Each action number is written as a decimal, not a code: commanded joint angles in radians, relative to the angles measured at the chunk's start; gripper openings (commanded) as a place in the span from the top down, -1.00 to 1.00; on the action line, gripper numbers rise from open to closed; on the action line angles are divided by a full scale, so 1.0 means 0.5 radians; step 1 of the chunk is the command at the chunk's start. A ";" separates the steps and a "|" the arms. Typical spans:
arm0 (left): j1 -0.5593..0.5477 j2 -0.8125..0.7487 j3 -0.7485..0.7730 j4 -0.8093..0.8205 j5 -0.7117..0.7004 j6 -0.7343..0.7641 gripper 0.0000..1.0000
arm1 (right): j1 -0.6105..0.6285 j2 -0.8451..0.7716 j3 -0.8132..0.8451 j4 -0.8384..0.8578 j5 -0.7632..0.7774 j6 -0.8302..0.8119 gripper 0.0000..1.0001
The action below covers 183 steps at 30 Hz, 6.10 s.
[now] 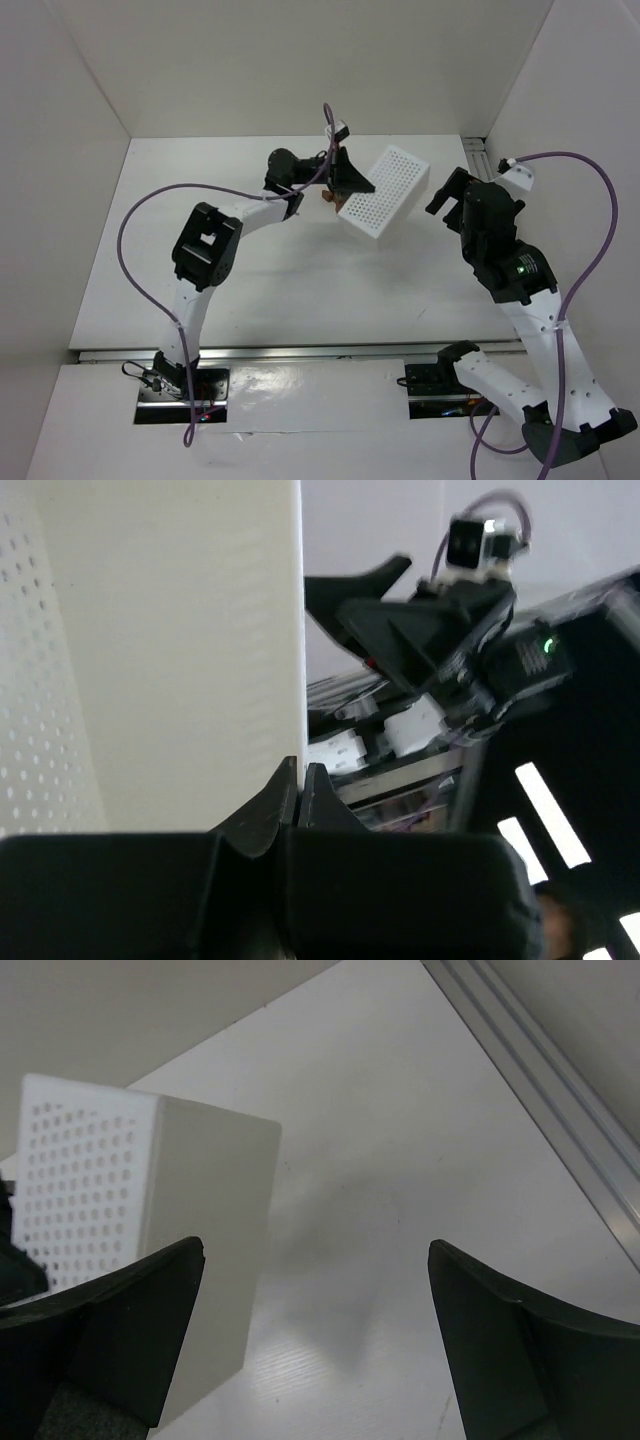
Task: Build the wood block tower
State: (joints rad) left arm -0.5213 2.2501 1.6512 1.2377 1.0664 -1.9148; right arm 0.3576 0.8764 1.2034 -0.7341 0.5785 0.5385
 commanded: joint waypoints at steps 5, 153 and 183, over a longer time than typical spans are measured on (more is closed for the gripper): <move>0.352 -0.604 0.311 -2.786 -0.119 2.207 1.00 | 0.018 0.026 0.008 0.023 0.018 -0.037 -1.00; 0.346 -1.576 -0.906 -3.706 -2.437 2.701 -0.89 | 0.181 2.677 1.189 0.943 -0.985 -1.178 -0.94; 0.383 -1.570 -0.943 -3.724 -2.455 2.701 -0.89 | 0.021 2.493 0.845 1.131 -0.427 -0.979 -0.94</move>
State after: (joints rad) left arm -0.3344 1.4849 1.1816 -0.6243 -0.1520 -0.5549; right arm 0.3847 2.1521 1.6100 -0.1944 0.2977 0.0147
